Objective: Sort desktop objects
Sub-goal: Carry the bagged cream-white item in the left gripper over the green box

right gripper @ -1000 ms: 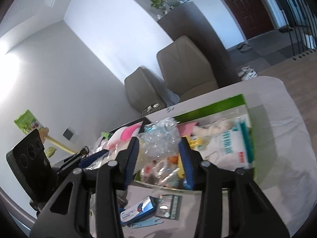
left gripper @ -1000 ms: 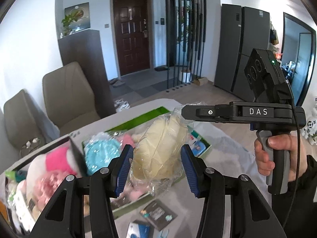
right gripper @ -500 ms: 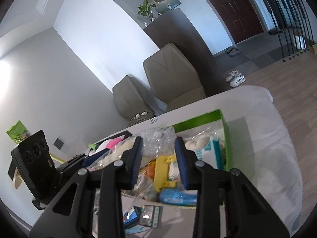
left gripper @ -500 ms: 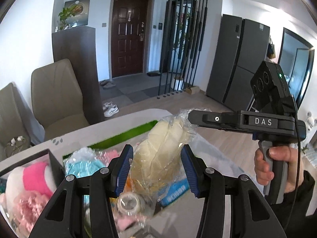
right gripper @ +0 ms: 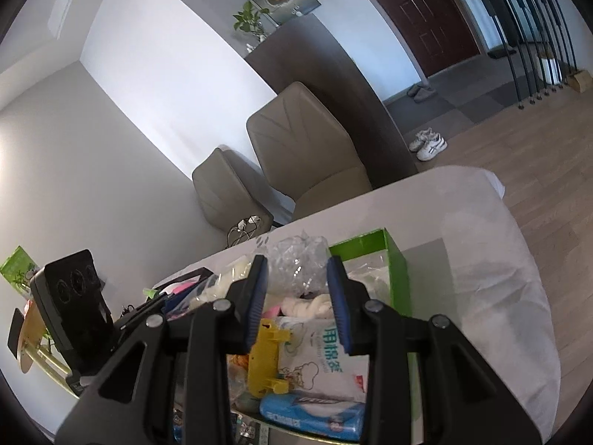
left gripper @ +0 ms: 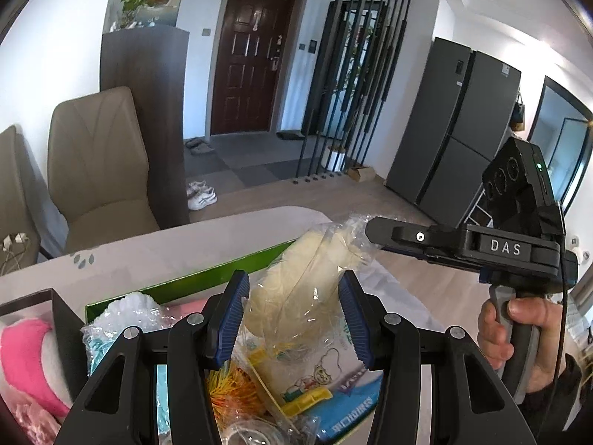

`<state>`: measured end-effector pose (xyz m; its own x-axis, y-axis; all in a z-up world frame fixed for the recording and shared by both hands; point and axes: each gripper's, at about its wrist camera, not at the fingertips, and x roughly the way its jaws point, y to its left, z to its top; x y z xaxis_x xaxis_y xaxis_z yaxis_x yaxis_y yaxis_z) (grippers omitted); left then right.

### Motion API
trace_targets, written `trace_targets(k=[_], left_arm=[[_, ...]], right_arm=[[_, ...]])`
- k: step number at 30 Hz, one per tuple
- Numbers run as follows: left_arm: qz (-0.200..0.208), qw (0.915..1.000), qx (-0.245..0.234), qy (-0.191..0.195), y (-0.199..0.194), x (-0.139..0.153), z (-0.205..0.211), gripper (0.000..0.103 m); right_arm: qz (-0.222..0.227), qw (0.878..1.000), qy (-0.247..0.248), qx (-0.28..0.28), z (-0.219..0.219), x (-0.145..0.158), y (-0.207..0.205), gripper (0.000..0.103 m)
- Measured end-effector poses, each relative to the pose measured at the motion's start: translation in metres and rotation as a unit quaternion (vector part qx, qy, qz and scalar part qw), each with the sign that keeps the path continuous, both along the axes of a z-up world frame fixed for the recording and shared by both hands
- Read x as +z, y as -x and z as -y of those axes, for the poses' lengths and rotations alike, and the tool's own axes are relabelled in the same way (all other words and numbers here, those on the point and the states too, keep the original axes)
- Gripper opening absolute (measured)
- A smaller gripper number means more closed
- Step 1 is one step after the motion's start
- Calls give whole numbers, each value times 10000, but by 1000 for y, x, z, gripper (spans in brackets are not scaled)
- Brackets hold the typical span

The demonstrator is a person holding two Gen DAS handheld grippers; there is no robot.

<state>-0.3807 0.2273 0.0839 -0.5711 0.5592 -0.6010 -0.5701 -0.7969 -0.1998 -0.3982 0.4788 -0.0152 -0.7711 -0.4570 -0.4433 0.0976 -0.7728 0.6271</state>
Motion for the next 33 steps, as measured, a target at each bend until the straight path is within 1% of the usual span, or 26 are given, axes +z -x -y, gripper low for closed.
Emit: trace_targets(k=[5,8,11,13,18,21,25,29,31,33], left_arm=[[76,10000,36,-28,5,-6,1,51],[95,9999,140,-35,9,-8,3,51],[117,9993,358,51,14,-15,3,51],[167,9991,373,73,16,-19,2,51],[145,9987,419,255,18,-28,-9,51],[198,9981,514,293,22,-35,-9,51],[241,9963,751,334,26,-40,-6,51],[135,9944,1003,307,26,-38,-1,51],[168,9923,1177,341,29,-39,2,51],[248,9917,1212,352,35,-43,1,51]], right_arm=[[75,9999,-58,-36,0,-6,5,33],[111,9999,-73,-50,1,-9,6,33],[121,9999,-55,-21,2,-10,8,33],[119,9999,-37,25,5,-12,9,31],[249,9996,-103,43,9,-20,16,31],[300,9995,-92,18,9,-25,17,31],[347,9994,-95,23,12,-29,20,31],[359,9993,-118,29,15,-32,21,31],[353,9993,-128,15,16,-32,21,32],[349,9993,-121,11,17,-32,21,32]])
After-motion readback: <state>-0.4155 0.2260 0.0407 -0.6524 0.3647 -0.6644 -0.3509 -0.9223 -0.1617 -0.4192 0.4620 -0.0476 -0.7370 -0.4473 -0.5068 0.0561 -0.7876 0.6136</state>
